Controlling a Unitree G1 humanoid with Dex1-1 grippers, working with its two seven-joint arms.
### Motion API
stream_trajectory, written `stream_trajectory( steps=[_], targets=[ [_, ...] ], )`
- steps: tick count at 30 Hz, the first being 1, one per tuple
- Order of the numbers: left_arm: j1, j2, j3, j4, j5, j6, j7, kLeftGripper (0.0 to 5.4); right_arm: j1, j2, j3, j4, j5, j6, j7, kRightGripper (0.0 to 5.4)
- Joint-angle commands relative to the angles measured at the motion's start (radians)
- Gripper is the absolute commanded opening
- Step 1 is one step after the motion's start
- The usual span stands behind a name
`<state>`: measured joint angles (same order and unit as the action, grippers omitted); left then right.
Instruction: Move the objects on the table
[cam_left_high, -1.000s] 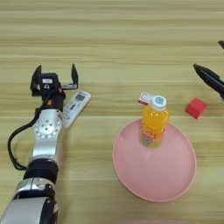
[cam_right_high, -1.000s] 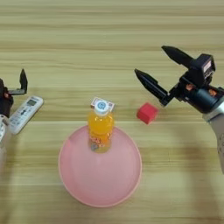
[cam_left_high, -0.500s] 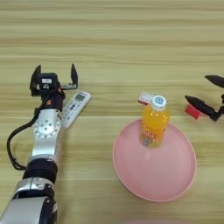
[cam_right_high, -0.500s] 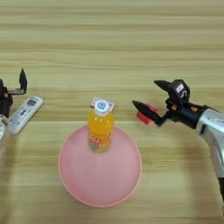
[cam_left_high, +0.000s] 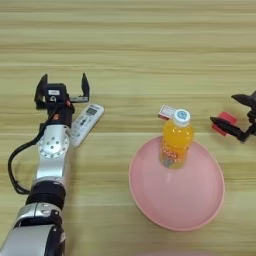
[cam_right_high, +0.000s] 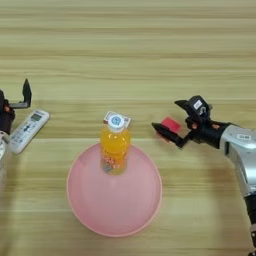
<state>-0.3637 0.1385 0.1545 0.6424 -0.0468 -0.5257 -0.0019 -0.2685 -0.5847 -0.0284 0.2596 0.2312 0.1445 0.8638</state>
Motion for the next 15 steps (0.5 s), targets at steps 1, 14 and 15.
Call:
stream_trajectory(
  steps=[1,14,15],
  targets=[
    [-0.007,0.009,0.004,0.006,0.002,-0.008,-0.004,5.4,-0.026,0.008,0.024,0.042,-0.025,0.005,0.003,5.39],
    [0.01,0.014,0.006,-0.035,-0.005,0.007,-0.012,5.4,-0.075,0.029,0.053,0.163,-0.068,0.003,-0.011,4.62],
    [0.012,0.014,0.007,-0.04,-0.005,0.009,-0.013,5.4,-0.078,0.029,0.053,0.167,-0.071,0.004,-0.012,4.5]
  ],
)
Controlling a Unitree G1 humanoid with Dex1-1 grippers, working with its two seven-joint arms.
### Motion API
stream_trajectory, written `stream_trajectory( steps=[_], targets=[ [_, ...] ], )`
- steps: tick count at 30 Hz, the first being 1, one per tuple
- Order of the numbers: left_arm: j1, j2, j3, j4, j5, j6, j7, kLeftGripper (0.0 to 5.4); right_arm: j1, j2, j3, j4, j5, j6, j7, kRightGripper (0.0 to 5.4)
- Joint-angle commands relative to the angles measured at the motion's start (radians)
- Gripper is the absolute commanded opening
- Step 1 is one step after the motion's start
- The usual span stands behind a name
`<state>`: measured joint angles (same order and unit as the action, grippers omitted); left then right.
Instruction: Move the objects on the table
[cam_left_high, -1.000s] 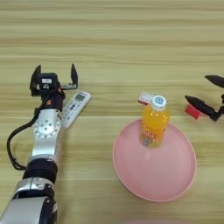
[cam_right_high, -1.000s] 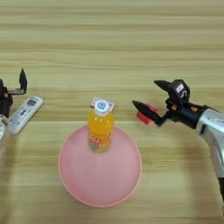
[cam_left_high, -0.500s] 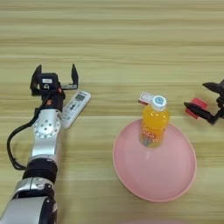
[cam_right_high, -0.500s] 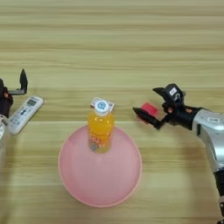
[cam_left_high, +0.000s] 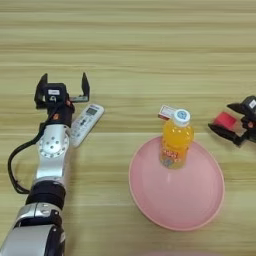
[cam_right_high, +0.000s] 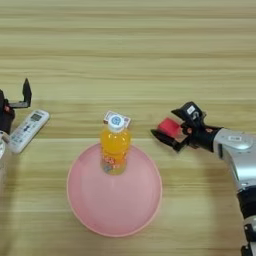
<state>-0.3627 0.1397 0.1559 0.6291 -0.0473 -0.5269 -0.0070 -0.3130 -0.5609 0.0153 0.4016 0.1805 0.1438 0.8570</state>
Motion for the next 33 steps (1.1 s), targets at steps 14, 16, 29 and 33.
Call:
stream_trajectory(
  steps=[14,16,29,33],
  targets=[
    [0.027,0.011,0.018,-0.072,-0.01,0.038,-0.023,5.4,-0.063,0.017,0.012,0.11,-0.049,-0.003,-0.008,2.86],
    [0.027,0.011,0.019,-0.072,-0.01,0.039,-0.023,5.4,-0.065,0.017,0.012,0.121,-0.051,-0.008,-0.007,2.64],
    [0.032,0.009,0.02,-0.083,-0.008,0.043,-0.025,5.4,-0.063,0.008,0.002,0.089,-0.041,-0.006,-0.002,2.3],
    [0.033,0.008,0.019,-0.086,-0.006,0.044,-0.023,5.4,-0.049,-0.006,-0.012,0.007,-0.021,0.006,0.008,2.3]
  ],
)
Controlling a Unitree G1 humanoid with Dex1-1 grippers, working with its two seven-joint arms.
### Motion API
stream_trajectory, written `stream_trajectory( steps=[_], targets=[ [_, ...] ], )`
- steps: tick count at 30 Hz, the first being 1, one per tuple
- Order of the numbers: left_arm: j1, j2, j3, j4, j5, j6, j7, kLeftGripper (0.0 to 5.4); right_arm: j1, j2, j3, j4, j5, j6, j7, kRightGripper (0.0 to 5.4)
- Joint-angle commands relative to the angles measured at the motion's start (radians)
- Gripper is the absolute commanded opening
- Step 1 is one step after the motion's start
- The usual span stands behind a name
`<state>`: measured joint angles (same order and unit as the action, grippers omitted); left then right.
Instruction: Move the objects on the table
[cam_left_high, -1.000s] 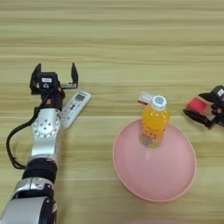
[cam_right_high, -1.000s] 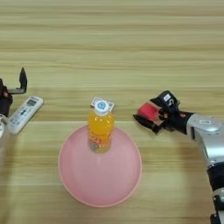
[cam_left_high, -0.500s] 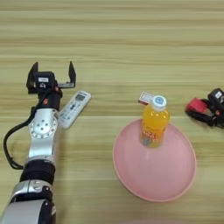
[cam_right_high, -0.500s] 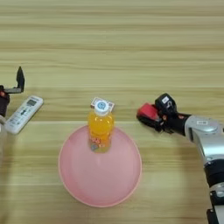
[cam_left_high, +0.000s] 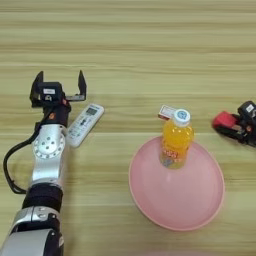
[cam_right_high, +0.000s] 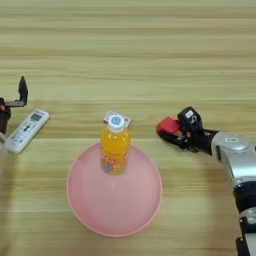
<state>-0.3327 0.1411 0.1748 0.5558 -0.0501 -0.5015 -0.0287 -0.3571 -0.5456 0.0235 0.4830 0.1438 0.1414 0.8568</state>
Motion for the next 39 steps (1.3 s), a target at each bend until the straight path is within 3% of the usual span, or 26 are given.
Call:
stream_trajectory(
  steps=[1,12,18,22,30,39],
  targets=[
    [0.003,0.006,0.0,-0.013,-0.003,0.019,-0.001,5.4,0.003,-0.026,-0.026,-0.11,0.024,0.014,0.014,2.3],
    [0.002,0.007,0.0,-0.01,-0.002,0.02,-0.001,5.4,0.094,-0.066,-0.091,-0.531,0.138,0.125,0.03,2.3],
    [0.0,0.007,0.0,-0.008,0.0,0.02,0.0,5.4,0.126,-0.08,-0.125,-0.694,0.211,0.177,0.034,2.3],
    [-0.002,0.006,-0.001,-0.004,0.0,0.02,0.0,5.4,0.142,-0.093,-0.158,-0.814,0.293,0.195,0.05,2.3],
    [-0.005,0.006,-0.001,0.003,0.001,0.017,0.001,5.4,0.192,-0.104,-0.206,-0.963,0.455,0.179,0.117,2.3],
    [-0.009,0.006,-0.001,0.01,0.001,0.013,0.002,5.4,0.242,-0.137,-0.205,-1.021,0.544,0.166,0.212,2.3]
  ],
)
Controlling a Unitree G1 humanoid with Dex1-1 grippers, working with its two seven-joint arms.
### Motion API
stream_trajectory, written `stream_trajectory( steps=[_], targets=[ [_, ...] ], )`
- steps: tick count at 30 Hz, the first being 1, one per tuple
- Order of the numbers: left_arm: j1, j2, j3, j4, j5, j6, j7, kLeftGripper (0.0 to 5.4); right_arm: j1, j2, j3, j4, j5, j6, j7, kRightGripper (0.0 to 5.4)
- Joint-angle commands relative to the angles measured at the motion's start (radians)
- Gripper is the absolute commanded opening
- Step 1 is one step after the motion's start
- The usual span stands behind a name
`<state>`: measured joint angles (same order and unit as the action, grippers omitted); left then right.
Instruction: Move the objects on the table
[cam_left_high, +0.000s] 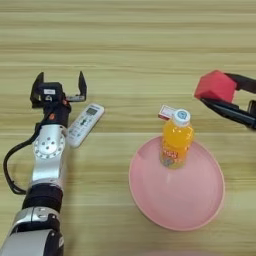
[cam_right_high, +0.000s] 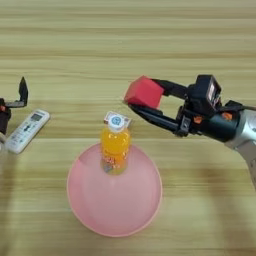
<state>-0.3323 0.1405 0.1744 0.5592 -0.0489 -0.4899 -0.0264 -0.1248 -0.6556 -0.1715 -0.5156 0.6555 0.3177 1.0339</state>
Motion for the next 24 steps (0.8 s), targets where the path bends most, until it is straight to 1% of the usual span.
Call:
stream_trajectory(
  steps=[1,5,7,10,16,18,20,24],
  targets=[
    [-0.009,0.006,-0.001,0.007,0.0,0.002,0.0,5.4,0.012,-0.033,-0.005,-0.024,0.036,-0.009,0.047,2.3],
    [-0.007,0.006,-0.002,0.004,0.001,0.002,0.0,5.4,0.021,-0.056,0.023,-0.03,0.046,-0.012,0.11,2.3],
    [-0.007,0.006,-0.001,0.003,0.0,0.003,0.0,5.4,0.024,-0.073,0.053,-0.024,0.037,-0.009,0.151,2.3],
    [-0.007,0.005,-0.002,0.003,0.001,0.002,0.0,5.4,0.03,-0.092,0.105,-0.001,0.021,-0.012,0.214,2.3],
    [-0.007,0.005,-0.002,0.002,0.001,0.004,0.001,5.4,0.03,-0.126,0.208,0.062,-0.036,-0.026,0.322,2.3],
    [-0.006,0.004,-0.002,0.0,0.001,0.005,0.001,5.4,0.032,-0.136,0.238,0.09,-0.059,-0.033,0.355,2.3],
    [-0.006,0.004,-0.003,-0.002,0.001,0.006,0.001,5.4,0.027,-0.136,0.266,0.129,-0.087,-0.039,0.368,2.3],
    [0.0,0.004,-0.004,-0.013,0.001,0.01,0.002,5.4,0.035,-0.132,0.344,0.193,-0.188,-0.079,0.374,2.3]
  ],
)
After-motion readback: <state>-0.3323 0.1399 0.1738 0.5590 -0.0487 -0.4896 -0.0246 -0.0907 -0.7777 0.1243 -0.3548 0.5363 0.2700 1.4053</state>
